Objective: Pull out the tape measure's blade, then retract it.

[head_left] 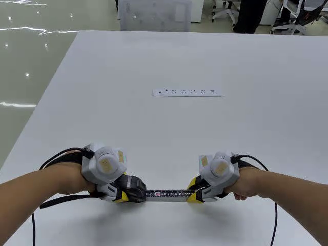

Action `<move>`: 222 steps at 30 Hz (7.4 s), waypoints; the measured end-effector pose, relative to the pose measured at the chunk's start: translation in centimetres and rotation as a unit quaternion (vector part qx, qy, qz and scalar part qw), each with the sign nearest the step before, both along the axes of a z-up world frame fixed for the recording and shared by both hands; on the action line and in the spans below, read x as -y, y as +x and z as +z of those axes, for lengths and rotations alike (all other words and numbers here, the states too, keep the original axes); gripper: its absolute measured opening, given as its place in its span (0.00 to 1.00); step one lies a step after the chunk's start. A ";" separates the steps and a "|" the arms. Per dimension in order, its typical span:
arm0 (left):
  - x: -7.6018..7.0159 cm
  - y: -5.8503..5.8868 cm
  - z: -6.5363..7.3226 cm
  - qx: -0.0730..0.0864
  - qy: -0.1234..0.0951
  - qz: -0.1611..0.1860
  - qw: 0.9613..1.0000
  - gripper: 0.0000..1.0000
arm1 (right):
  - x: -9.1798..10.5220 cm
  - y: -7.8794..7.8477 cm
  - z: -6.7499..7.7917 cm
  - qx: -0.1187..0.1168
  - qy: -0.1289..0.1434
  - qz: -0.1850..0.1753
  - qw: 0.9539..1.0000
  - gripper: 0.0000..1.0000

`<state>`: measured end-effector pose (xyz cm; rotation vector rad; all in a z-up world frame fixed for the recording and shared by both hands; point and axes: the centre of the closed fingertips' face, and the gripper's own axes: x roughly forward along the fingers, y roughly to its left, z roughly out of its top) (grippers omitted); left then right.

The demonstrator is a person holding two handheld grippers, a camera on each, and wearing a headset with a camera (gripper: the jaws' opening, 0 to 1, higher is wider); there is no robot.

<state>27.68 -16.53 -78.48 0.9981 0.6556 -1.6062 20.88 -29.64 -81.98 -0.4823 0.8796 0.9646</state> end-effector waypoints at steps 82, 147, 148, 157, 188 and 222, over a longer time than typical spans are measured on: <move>0.0 0.0 -0.1 -0.004 0.004 0.006 1.000 0.32 | 8.6 -3.8 0.0 -0.019 -0.016 -0.040 0.999 0.13; -2.5 2.5 1.5 -0.072 -0.119 0.226 0.964 0.75 | 11.3 -5.3 1.9 0.009 0.006 -0.201 0.979 0.20; -2.9 2.5 1.6 -0.073 -0.120 0.237 0.961 0.78 | 11.5 -5.5 2.2 0.014 0.012 -0.209 0.978 0.22; -4.9 2.6 3.6 -0.098 -0.207 0.328 0.917 0.99 | 13.4 -6.8 4.0 0.060 0.045 -0.264 0.962 0.55; -8.6 0.4 7.1 -0.061 -0.274 0.352 0.893 1.00 | 15.5 -13.4 7.2 0.121 0.072 -0.339 0.930 1.00; -9.2 -1.0 5.9 -0.077 -0.279 0.361 0.887 1.00 | 16.2 -14.8 7.7 0.137 0.068 -0.332 0.931 1.00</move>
